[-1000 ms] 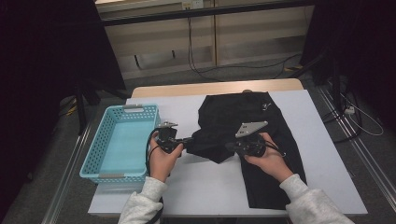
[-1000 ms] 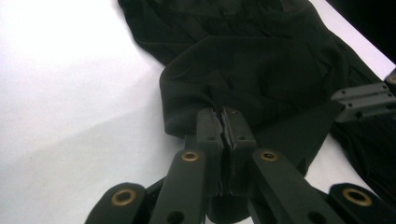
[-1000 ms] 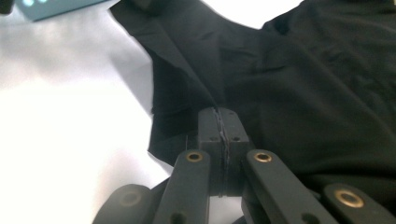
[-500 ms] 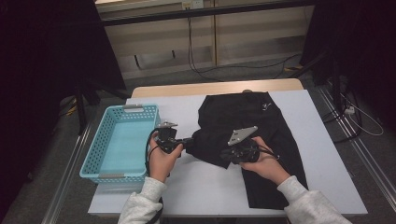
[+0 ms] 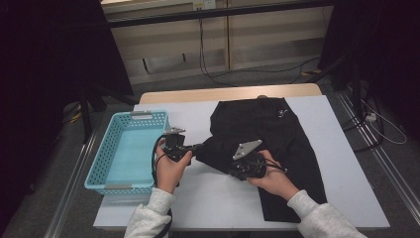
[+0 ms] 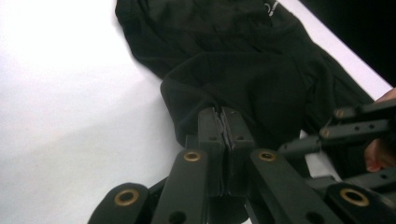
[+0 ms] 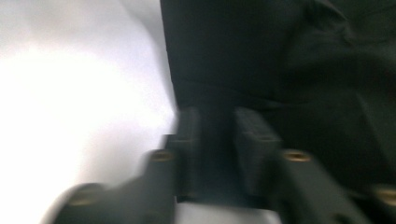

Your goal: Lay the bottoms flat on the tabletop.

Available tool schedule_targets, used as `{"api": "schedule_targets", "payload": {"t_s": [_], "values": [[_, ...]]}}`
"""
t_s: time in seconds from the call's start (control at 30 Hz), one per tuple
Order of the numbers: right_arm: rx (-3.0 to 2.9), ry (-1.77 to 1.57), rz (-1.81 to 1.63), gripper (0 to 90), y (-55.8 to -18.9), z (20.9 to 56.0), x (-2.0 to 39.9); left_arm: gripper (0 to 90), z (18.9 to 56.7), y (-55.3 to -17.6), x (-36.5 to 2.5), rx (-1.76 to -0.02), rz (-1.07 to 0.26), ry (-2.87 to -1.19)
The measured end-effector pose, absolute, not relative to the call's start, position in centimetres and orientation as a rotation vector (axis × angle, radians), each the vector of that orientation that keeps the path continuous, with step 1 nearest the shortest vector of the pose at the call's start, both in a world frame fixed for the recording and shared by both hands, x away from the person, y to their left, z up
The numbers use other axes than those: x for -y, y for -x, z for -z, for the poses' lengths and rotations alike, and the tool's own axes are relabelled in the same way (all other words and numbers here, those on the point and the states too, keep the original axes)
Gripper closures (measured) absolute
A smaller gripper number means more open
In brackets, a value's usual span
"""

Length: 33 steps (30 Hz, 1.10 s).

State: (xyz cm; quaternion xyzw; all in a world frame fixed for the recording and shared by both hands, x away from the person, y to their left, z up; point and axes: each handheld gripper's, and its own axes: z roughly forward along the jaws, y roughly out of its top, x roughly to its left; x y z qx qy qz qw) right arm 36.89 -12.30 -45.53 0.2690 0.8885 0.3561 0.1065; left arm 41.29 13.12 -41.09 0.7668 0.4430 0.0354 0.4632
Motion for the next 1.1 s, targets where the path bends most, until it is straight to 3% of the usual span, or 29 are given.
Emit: {"api": "schedule_targets", "payload": {"t_s": [0.03,0.43,0.57,0.7,0.93,1.1], "values": [[-2.615,-0.776,-1.027,88.9,-36.9,45.4,12.3,88.4,41.1,-41.3,-13.1,-1.09,-0.084,-1.884],[-2.543,-0.857,-1.226,89.6,-35.9,41.8,17.3,86.7,40.6,-40.9,-12.1,-1.035,-0.012,-1.895],[-2.582,-0.837,-1.191,89.6,-35.0,42.1,18.2,75.5,40.9,-41.0,-11.9,-1.045,-0.019,-1.901],[-2.634,-0.82,-1.139,89.5,-34.5,42.9,18.2,58.6,41.5,-41.2,-12.0,-1.069,-0.078,-1.925],[-2.669,-0.784,-1.118,89.4,-34.4,43.1,17.7,46.7,43.8,-42.1,-11.7,-1.108,-0.157,-1.956],[-2.677,-0.793,-1.131,89.3,-34.4,43.1,17.9,48.3,44.9,-42.8,-11.7,-1.132,-0.17,-1.973]]}}
